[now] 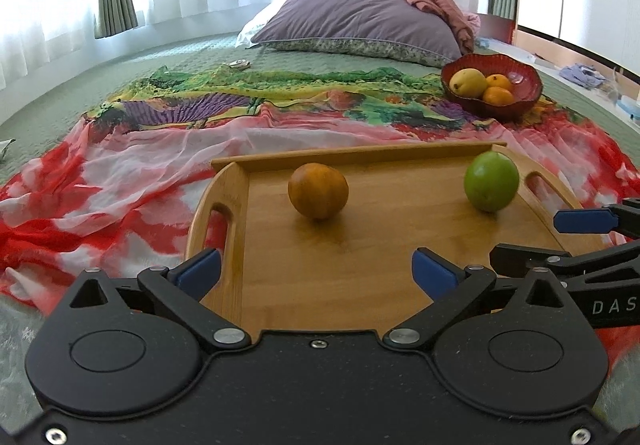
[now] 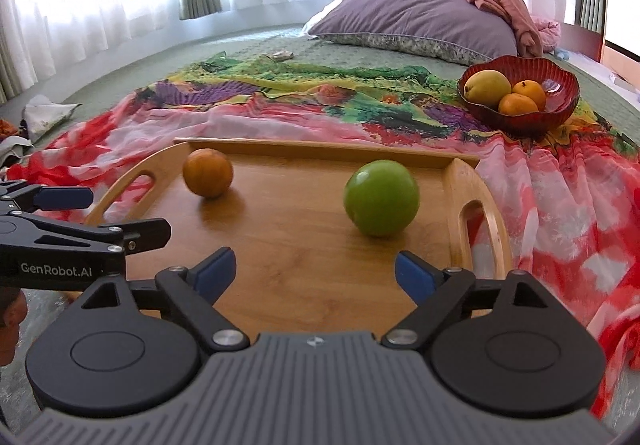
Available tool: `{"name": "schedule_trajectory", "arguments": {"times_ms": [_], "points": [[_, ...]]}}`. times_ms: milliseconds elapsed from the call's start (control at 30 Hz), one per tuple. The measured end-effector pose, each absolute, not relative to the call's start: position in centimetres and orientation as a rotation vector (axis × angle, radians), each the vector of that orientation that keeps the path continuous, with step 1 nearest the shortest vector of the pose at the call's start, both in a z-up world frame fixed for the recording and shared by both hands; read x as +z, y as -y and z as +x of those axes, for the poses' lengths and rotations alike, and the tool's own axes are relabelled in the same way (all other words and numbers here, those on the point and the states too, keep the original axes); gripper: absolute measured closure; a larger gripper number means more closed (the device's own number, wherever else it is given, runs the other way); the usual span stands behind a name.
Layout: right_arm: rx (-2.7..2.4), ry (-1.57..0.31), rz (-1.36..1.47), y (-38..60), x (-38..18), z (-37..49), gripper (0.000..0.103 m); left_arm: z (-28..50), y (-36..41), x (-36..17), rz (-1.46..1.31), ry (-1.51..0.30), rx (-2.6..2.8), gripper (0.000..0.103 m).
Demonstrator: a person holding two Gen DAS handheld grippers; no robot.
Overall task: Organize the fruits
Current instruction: 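Withdraw both open grippers from the tray back toward the loose fruit, then grasp a small tangerine with the left gripper while the right gripper grasps the second green apple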
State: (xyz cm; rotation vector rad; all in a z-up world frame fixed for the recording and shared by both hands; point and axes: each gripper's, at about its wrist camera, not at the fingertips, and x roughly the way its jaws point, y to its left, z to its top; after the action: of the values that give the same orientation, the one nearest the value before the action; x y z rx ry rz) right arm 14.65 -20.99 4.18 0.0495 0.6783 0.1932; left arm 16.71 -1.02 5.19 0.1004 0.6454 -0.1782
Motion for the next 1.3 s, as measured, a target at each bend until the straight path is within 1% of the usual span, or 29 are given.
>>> {"name": "schedule_trajectory", "arguments": {"times_ms": [367, 500, 967, 1300], "points": [[0.232, -0.627, 0.065, 20.7, 4.4, 10.4, 0.009, 12.4, 0.0, 4.7, 0.084, -0.637, -0.192, 0.000], [0.244, -0.610, 0.050, 20.2, 4.4, 8.9, 0.005, 11.1, -0.5, 4.3, 0.079, -0.633, -0.192, 0.000], [0.257, -0.552, -0.036, 18.9, 3.8, 3.6, 0.005, 5.9, -2.5, 3.6, 0.113, -0.568, -0.184, 0.000], [0.259, -0.530, -0.117, 17.6, 3.1, 0.3, 0.005, 3.8, -3.6, 2.2, 0.120, -0.578, -0.189, 0.001]]}}
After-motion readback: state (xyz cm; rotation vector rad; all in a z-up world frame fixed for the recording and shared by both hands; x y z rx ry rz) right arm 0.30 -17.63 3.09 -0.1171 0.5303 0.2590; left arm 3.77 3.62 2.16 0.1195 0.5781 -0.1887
